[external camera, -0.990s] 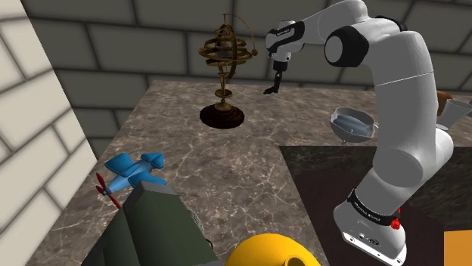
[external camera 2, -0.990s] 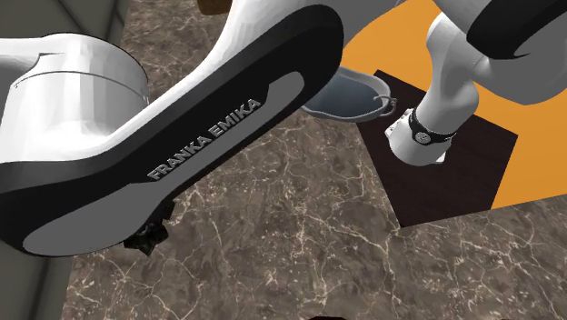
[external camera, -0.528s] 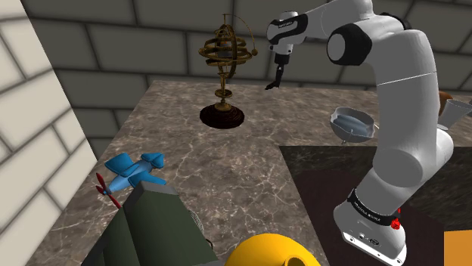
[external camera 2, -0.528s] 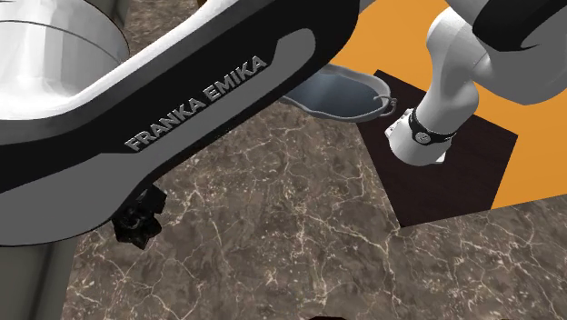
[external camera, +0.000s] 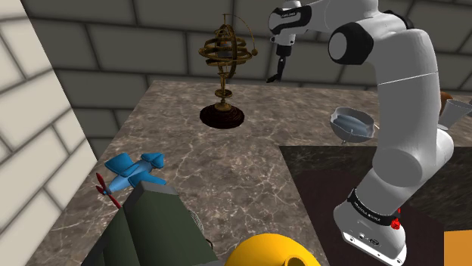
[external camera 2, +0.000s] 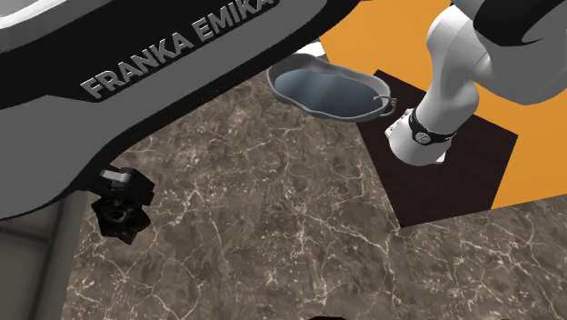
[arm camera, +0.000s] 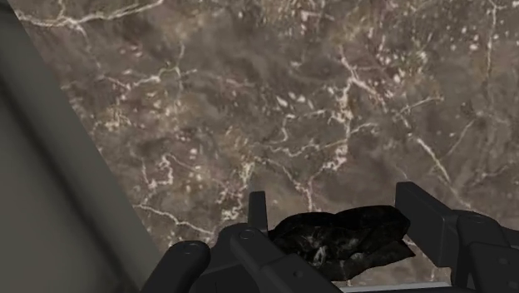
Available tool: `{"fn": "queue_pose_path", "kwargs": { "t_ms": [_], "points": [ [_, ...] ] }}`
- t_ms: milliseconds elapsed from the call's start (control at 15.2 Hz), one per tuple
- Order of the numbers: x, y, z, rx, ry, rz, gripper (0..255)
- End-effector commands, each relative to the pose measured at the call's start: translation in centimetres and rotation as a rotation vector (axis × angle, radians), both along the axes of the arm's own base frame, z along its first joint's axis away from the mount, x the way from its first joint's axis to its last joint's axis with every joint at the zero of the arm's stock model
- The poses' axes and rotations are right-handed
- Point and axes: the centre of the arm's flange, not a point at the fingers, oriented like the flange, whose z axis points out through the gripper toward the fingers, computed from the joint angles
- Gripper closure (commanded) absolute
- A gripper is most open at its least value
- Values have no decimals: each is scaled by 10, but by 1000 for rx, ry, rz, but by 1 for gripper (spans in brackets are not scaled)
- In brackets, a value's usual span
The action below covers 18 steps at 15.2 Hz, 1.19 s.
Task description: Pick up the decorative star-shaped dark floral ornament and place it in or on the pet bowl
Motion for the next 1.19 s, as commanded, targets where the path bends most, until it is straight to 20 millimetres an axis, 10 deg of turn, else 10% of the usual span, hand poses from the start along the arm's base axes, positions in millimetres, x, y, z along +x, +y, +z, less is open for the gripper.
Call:
{"fn": "queue_pose_path", "kwargs": {
  "t_ms": [0,792,1122],
  "points": [
    [0,-1,11,0,0,0,255],
    [0,-1,70,0,0,0,255],
    [-64,12,71,0,0,0,255]
  ]
}}
